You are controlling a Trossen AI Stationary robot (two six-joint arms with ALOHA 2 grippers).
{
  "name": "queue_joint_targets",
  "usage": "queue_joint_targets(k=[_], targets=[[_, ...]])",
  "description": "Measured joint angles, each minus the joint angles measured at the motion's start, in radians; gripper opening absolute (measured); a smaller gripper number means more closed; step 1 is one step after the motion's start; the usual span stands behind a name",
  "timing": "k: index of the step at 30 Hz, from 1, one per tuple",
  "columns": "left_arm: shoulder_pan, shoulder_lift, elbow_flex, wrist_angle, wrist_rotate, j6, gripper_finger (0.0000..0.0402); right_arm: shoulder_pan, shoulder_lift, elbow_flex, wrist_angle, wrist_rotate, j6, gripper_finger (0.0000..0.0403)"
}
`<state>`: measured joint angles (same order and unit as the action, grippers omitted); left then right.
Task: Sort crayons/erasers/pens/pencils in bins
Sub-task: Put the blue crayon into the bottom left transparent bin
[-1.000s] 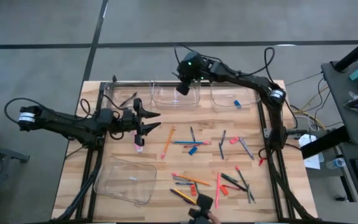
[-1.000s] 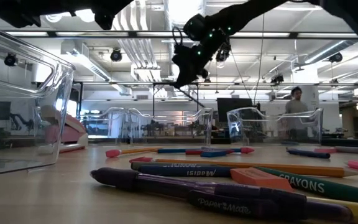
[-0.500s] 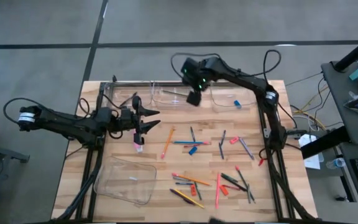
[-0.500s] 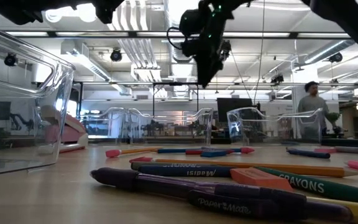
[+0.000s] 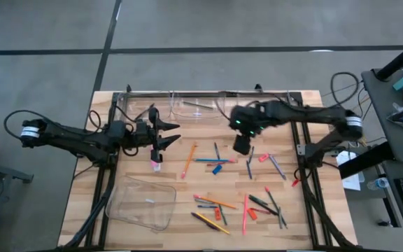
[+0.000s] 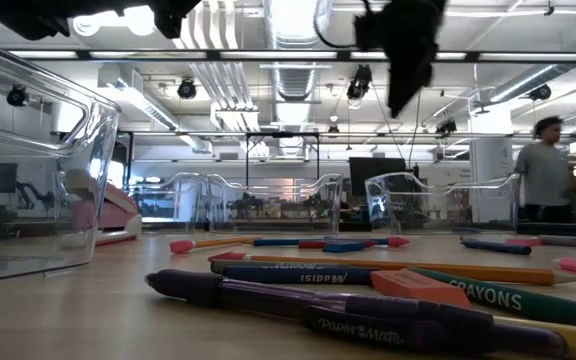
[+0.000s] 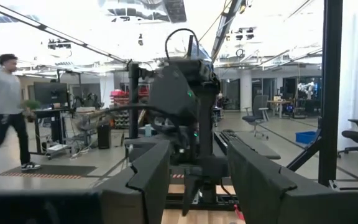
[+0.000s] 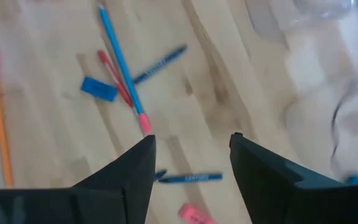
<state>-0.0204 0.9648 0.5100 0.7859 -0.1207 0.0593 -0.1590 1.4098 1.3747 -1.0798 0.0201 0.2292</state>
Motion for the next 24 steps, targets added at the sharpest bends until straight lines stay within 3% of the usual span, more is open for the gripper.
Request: queue_joint_targets(k=[6,12,18,24], targets=[[0.0,0.003,-0.003,-0.001,0.0,0.0,0.0148,0.021,-0.218,-0.361,0.206,0.008,0.211,0.0196],[0.0,0.004,-0.007,-0.01,0.0,-0.001,0.0148,0.11,-0.308,-0.594,0.416,0.008,0.327,0.0194],[0.0,0.004,-0.008,-0.01,0.0,-0.001,0.0148,0.202,-0.3,-0.695,0.489,0.012,0.454,0.0194],[0.0,0.037,-0.005,0.0,0.0,-0.002,0.0148,0.331,-0.23,-0.68,0.495,0.11,0.534,0.0194]])
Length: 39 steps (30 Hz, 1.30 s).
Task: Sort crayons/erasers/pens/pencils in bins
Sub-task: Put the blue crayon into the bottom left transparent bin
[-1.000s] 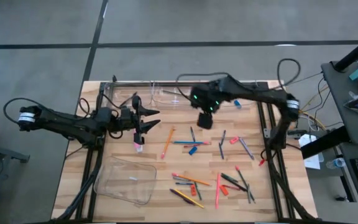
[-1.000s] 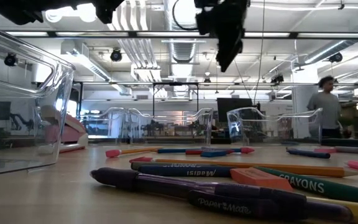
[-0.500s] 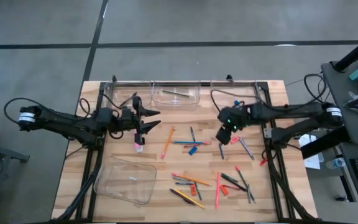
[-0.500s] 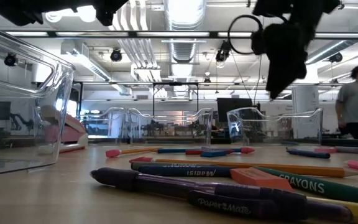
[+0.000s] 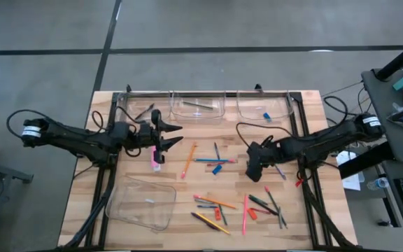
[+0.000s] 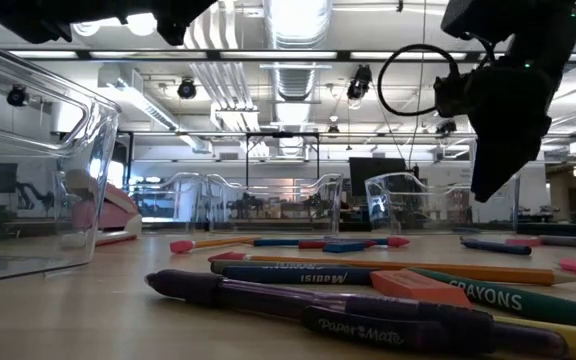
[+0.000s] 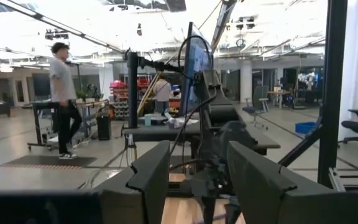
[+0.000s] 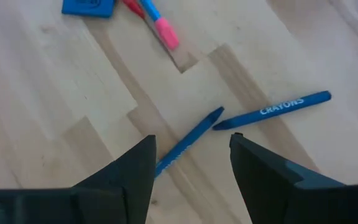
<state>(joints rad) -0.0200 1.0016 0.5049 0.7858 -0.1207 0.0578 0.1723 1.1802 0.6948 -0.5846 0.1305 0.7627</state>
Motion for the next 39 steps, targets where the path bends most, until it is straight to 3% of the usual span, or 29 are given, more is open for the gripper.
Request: queue_joint_targets(k=[9,23,28,36,39], targets=[[-0.001,0.019,0.003,0.017,0.0,-0.004,0.0148,0.057,0.153,0.005,0.011,-0.001,0.103,0.0194],[-0.002,0.024,-0.003,0.011,0.0,-0.053,0.0148,0.14,0.355,0.008,0.075,-0.002,0.132,0.0186],[-0.002,0.024,-0.003,0.012,0.0,-0.065,0.0148,0.161,0.376,0.007,0.074,-0.008,0.14,0.0145],[-0.003,0.025,-0.004,0.003,0.0,-0.084,0.0148,0.17,0.377,0.007,0.087,-0.034,0.155,0.003],[-0.003,0.026,-0.004,0.003,0.001,-0.116,0.0148,0.176,0.363,0.006,0.085,-0.029,0.15,0.0017]])
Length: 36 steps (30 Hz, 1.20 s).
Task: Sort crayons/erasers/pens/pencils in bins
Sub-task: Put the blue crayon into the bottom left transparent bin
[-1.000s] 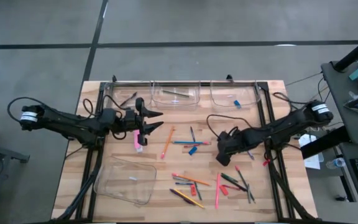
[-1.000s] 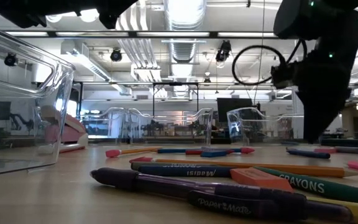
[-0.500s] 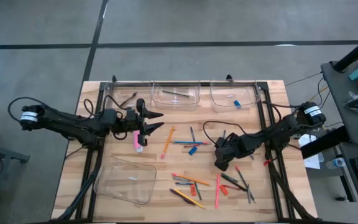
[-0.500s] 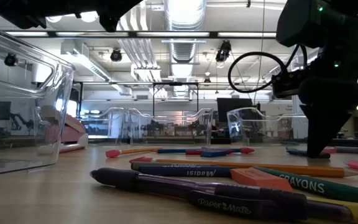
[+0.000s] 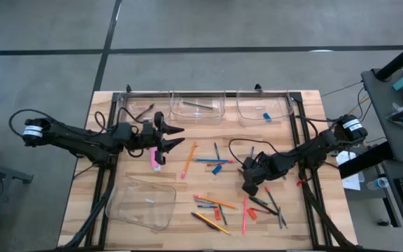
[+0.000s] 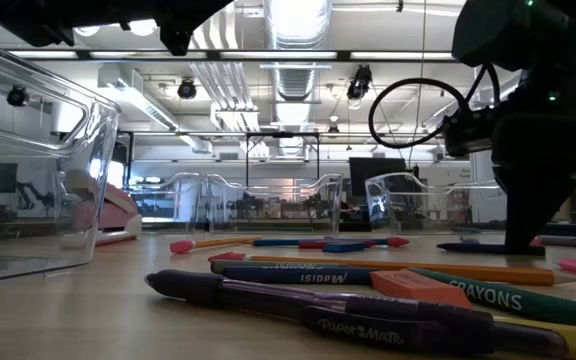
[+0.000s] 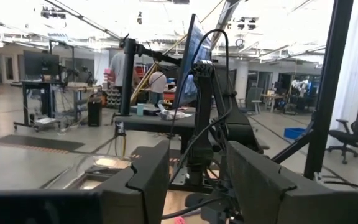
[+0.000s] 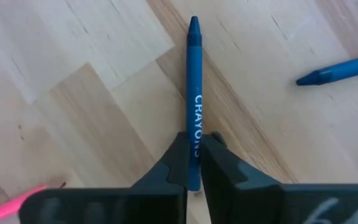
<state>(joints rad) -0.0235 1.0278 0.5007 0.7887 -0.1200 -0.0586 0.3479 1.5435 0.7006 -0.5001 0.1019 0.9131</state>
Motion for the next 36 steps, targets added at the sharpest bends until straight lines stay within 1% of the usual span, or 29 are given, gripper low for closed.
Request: queue_joint_targets(k=[3,8,11,15,19,23,25,27,31,36], targets=[[0.0,0.0,0.001,0.0,0.0,-0.011,0.0148,0.003,-0.039,0.0,-0.001,0.015,-0.002,0.0016],[0.0,0.0,0.0,0.001,0.0,-0.011,0.0148,0.006,-0.162,-0.01,-0.01,0.029,-0.024,0.0014],[0.0,0.0,0.0,0.002,0.0,-0.01,0.0148,0.012,-0.26,-0.005,0.016,0.073,-0.038,0.0013],[0.0,0.0,0.0,0.002,0.0,-0.01,0.0148,0.023,-0.35,-0.007,0.047,0.135,-0.069,0.0013],[0.0,0.0,0.0,0.002,0.001,-0.01,0.0148,0.026,-0.415,-0.007,0.2,0.176,-0.165,0.0012],[0.0,0.0,0.0,-0.028,0.01,-0.011,0.0148,0.027,-0.429,-0.006,0.367,0.18,-0.271,0.0012],[-0.002,0.008,0.0,-0.069,0.015,-0.011,0.0148,0.027,-0.433,-0.005,0.414,0.179,-0.306,0.0012],[-0.003,0.034,-0.001,-0.07,0.016,-0.011,0.0148,0.027,-0.431,-0.005,0.453,0.18,-0.332,0.0012],[-0.006,0.117,0.007,0.016,0.03,0.028,0.0148,0.025,-0.429,-0.005,0.587,0.183,-0.411,0.0012],[-0.006,0.223,0.053,0.105,0.124,0.038,0.0148,0.025,-0.429,-0.005,0.792,0.187,-0.568,0.0012]])
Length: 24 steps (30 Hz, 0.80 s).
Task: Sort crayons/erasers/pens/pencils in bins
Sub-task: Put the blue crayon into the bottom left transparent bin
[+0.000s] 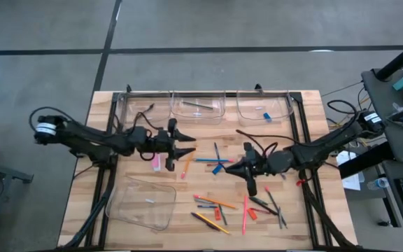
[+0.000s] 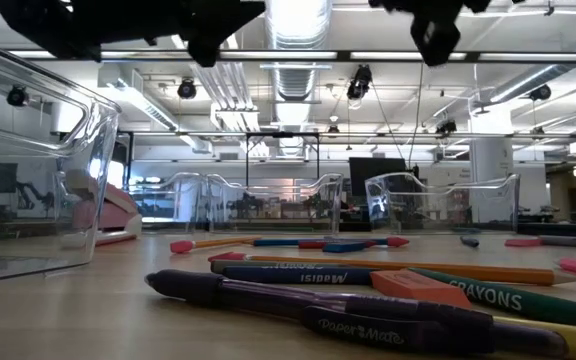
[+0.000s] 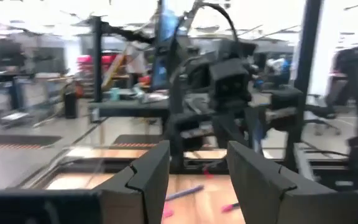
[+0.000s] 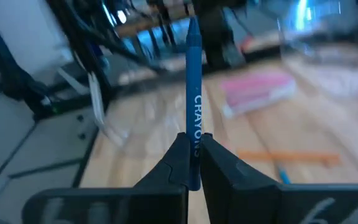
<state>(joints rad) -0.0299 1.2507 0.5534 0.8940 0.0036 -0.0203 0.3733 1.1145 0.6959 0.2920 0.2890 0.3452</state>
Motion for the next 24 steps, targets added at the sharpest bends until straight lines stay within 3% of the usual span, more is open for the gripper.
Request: queue_joint_targets(k=[5,13,24], targets=[[-0.006,0.091,0.075,0.01,0.024,-0.026,0.0151,-0.021,0.0,0.001,0.064,0.0,-0.059,0.0012],[-0.009,0.217,0.181,0.008,0.067,-0.061,0.0189,-0.053,0.0,0.004,0.061,0.001,-0.062,0.0012],[-0.011,0.313,0.281,0.017,0.101,-0.105,0.0212,-0.073,0.0,0.005,0.062,0.001,-0.071,0.0013]])
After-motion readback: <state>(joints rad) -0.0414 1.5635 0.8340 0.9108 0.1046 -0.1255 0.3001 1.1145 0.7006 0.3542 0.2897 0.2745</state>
